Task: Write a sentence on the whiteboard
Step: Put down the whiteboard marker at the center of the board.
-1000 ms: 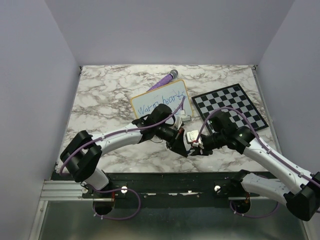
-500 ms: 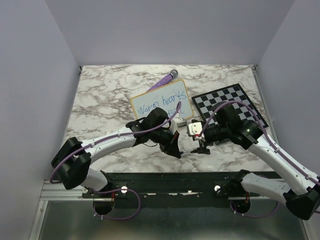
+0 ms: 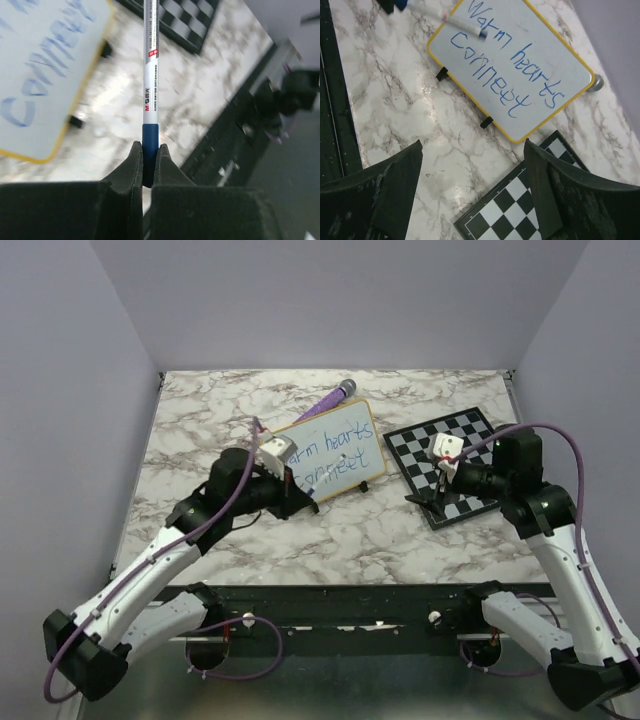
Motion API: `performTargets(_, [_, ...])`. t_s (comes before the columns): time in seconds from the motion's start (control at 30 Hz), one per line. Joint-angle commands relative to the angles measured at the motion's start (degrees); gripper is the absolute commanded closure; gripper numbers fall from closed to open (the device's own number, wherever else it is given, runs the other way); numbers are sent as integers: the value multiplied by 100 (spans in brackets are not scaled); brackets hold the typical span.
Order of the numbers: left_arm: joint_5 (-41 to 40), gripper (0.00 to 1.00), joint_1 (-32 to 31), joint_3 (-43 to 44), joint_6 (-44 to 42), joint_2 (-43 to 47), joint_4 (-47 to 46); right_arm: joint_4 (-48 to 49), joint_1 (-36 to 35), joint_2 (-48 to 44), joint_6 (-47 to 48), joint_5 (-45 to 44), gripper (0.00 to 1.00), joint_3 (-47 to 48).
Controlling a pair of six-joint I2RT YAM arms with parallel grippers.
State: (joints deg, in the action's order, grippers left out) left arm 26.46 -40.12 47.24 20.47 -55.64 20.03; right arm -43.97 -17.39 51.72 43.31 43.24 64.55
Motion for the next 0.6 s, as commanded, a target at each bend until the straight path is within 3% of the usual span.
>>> performTargets(0.0, [-1396,100,1160,145,220,816,334,880,455,-92,-1069,439,12,-776])
performTargets(0.13, [-2195,100,1928,145,256,1169,334,1188,649,-206,-1219,334,12,-1348])
performTargets(0.33, [-3014,100,2762,-416,414,1169,63,1276,798,-321,-1325,316,12,-1437])
performTargets(0.57, [-3639,97,3054,-1586,1196,1134,-289,1338,877,-330,-1430,211,11,-1481])
